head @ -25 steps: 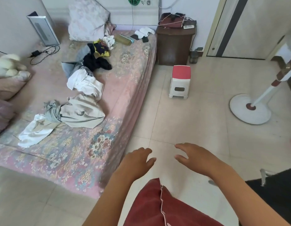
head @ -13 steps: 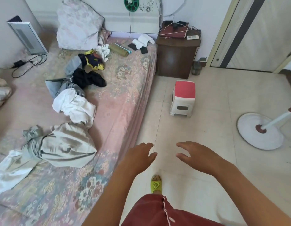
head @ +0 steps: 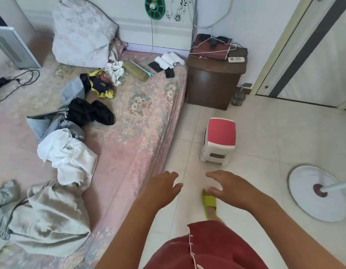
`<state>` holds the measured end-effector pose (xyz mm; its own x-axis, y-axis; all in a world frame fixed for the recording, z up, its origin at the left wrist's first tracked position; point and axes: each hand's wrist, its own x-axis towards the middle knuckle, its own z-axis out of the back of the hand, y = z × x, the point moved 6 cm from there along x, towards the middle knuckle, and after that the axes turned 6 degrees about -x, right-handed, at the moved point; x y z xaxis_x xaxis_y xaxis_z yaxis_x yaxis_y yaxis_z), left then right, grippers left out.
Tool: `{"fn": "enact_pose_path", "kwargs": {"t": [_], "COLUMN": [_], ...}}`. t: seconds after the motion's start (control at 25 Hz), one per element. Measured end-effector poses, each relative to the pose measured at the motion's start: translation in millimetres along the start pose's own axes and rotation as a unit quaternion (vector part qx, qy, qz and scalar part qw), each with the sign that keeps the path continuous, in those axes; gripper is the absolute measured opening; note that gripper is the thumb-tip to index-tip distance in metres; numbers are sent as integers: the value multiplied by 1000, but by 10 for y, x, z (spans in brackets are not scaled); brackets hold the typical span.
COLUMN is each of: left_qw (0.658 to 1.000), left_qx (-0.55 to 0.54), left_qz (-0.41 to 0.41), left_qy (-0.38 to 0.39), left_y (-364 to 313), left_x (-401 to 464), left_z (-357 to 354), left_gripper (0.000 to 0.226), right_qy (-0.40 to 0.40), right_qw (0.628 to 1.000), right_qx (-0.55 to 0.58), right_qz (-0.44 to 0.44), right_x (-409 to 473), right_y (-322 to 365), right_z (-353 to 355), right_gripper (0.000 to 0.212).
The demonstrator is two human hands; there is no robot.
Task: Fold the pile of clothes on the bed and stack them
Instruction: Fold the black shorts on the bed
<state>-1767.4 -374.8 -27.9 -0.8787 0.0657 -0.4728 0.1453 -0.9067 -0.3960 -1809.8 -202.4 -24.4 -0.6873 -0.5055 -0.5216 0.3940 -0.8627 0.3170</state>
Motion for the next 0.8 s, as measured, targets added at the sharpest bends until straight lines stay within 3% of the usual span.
{"fn": "enact_pose_path", "kwargs": {"t": [0.2, 0.36, 0.8], "left_qw": [998, 993, 973], "left_qx": [-34, -73, -116], "left_qz": [36, 73, 182], "left_qy": [-32, -52, -85], "left_y": [-285, -369, 426], "left_x": [946, 1567, 2618], "left_z": [458, 843, 1621], "left_gripper": [44, 45, 43], "right_qy": [-10, 29, 82], "right_qw": [1000, 995, 974], "right_qx": [2, -56, -100], "right_qz": [25, 74, 184], "right_x": [889, 1518, 3327], "right_y": [-621, -819, -338], "right_z": [847, 1357, 2198], "right_gripper": [53, 53, 53]}}
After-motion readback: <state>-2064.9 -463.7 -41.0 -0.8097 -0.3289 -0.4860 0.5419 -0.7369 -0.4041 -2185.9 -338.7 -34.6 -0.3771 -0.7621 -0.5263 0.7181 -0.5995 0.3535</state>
